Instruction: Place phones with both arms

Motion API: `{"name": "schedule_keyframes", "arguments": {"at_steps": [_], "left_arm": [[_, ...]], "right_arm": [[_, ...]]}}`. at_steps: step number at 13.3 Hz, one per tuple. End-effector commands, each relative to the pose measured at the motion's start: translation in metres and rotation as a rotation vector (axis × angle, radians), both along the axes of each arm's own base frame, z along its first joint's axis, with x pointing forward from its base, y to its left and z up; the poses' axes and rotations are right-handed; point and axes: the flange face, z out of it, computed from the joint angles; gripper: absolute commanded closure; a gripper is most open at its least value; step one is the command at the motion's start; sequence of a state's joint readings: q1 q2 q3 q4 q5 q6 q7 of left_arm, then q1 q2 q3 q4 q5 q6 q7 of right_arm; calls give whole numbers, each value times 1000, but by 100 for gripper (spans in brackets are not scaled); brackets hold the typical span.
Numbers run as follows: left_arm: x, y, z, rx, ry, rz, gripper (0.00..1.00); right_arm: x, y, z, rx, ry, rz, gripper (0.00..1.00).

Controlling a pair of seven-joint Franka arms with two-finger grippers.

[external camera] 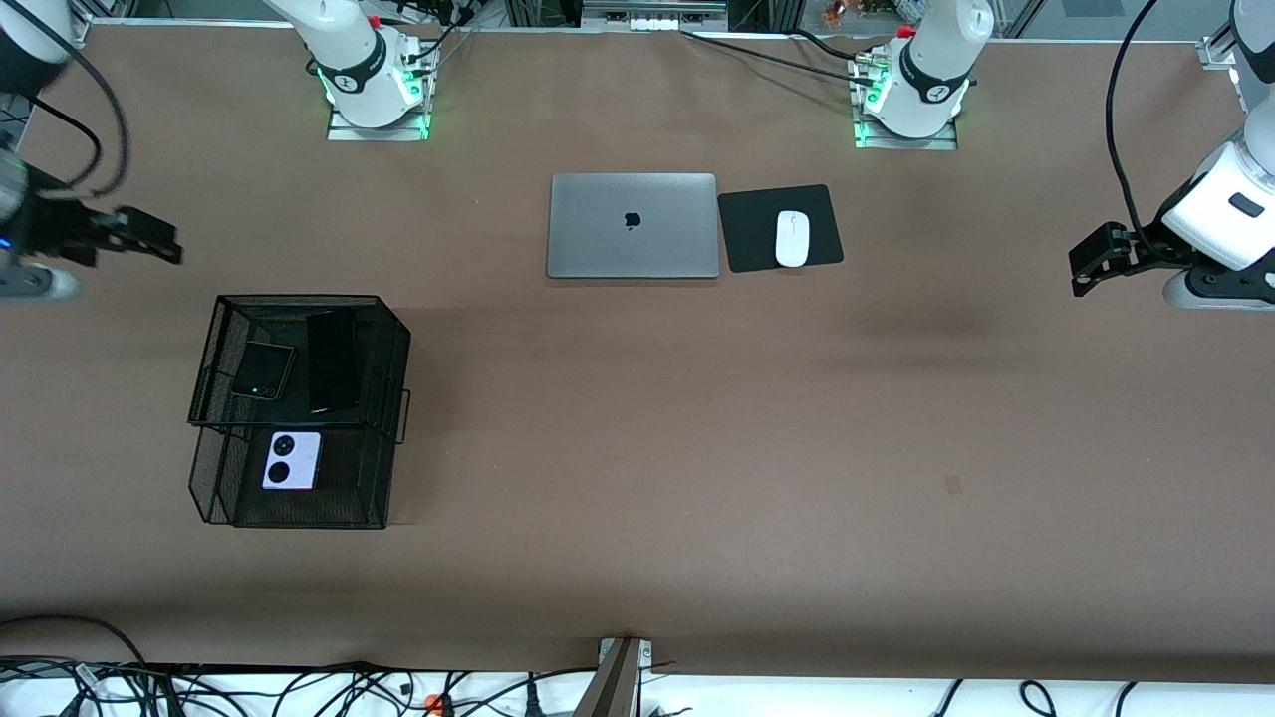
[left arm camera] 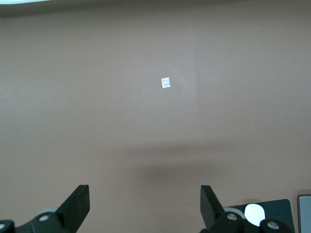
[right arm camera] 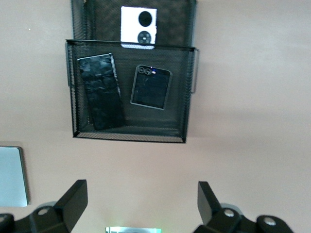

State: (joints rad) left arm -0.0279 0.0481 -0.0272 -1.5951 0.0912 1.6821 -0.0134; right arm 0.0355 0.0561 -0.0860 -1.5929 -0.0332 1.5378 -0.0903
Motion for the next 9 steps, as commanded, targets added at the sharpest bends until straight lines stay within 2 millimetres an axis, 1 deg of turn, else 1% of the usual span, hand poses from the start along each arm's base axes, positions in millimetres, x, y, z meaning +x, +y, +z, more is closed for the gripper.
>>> {"name": "schedule_keyframes", "arguments": {"at_steps": [1, 6, 9], "left_arm": [[2, -1, 5, -15, 5, -19, 0], [1, -1, 5, -12, 6, -20, 0], [1, 0, 5, -13, 8, -17, 0]], "right_arm": [[-17, -7, 14, -19, -11, -22, 0], [-18, -11, 23, -34, -31, -75, 0], [-16, -10, 18, -24, -22, -77, 0]]}}
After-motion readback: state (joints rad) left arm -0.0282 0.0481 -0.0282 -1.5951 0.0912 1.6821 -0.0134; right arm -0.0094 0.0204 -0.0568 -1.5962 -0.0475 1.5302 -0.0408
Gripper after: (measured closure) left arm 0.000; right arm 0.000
